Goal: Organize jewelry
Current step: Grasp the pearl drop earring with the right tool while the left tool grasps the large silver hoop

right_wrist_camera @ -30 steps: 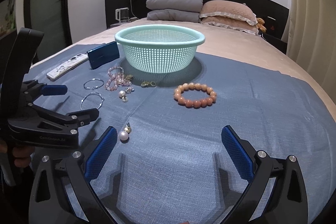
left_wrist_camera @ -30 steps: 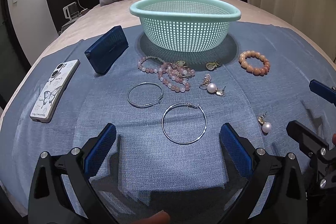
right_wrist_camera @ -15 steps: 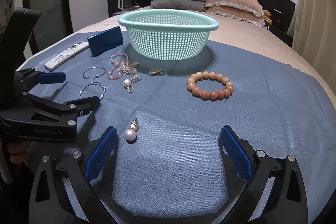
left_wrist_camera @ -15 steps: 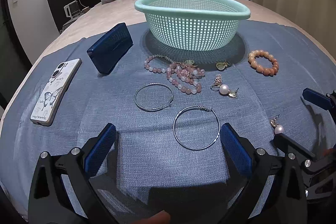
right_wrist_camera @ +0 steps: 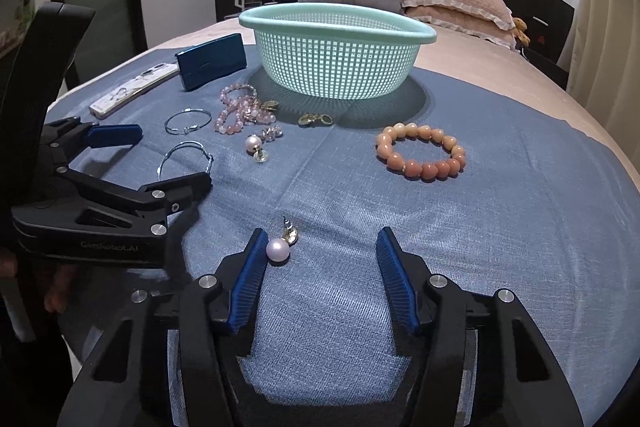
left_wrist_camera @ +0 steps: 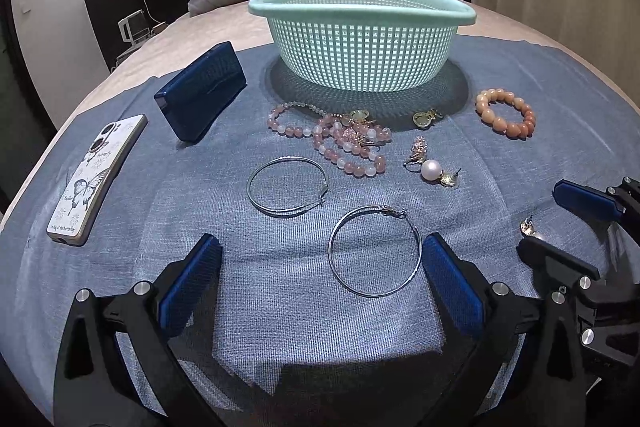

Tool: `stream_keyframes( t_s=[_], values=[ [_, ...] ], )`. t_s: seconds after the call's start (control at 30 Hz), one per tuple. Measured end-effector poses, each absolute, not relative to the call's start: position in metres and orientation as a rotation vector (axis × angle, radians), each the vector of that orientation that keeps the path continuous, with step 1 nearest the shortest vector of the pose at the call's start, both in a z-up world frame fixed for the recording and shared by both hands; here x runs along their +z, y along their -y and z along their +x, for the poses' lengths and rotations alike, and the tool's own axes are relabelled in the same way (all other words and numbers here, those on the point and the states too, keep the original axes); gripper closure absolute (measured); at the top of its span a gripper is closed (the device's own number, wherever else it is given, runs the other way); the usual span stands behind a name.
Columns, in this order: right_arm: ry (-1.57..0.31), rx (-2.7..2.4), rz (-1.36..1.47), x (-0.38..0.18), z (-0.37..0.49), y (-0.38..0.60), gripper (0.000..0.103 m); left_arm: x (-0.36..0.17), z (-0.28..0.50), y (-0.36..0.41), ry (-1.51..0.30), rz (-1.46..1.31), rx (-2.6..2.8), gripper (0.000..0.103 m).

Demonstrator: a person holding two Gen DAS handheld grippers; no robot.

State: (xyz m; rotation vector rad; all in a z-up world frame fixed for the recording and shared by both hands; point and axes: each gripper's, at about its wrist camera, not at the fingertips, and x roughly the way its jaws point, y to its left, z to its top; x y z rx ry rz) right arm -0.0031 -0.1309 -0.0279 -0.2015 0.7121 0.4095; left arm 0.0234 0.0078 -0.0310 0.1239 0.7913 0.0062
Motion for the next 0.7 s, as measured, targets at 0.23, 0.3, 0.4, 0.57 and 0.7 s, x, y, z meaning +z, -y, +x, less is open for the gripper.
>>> stream_keyframes(
  t_s=[0.23,0.3,0.4,0.57,0.7],
  values=[
    [-0.709,0.465,-0.208,-0.027,-0.008,0.127,0.075,-0.029,0.018,-0.006,-0.779,0.118,-0.010,0.010],
    [-0.716,0.483,-0.191,-0.026,-0.008,0.128,0.086,-0.027,0.015,-0.003,-0.772,0.130,-0.035,0.019],
    [-0.716,0.491,-0.192,-0.026,-0.010,0.128,0.092,-0.025,0.010,0.005,-0.766,0.151,-0.080,0.040],
    [-0.718,0.502,-0.187,-0.024,-0.011,0.129,0.092,-0.025,0.006,0.008,-0.767,0.144,-0.111,0.057],
    [-0.720,0.515,-0.174,-0.026,-0.012,0.132,0.092,-0.023,0.006,0.003,-0.783,0.094,-0.132,0.057]
  ],
)
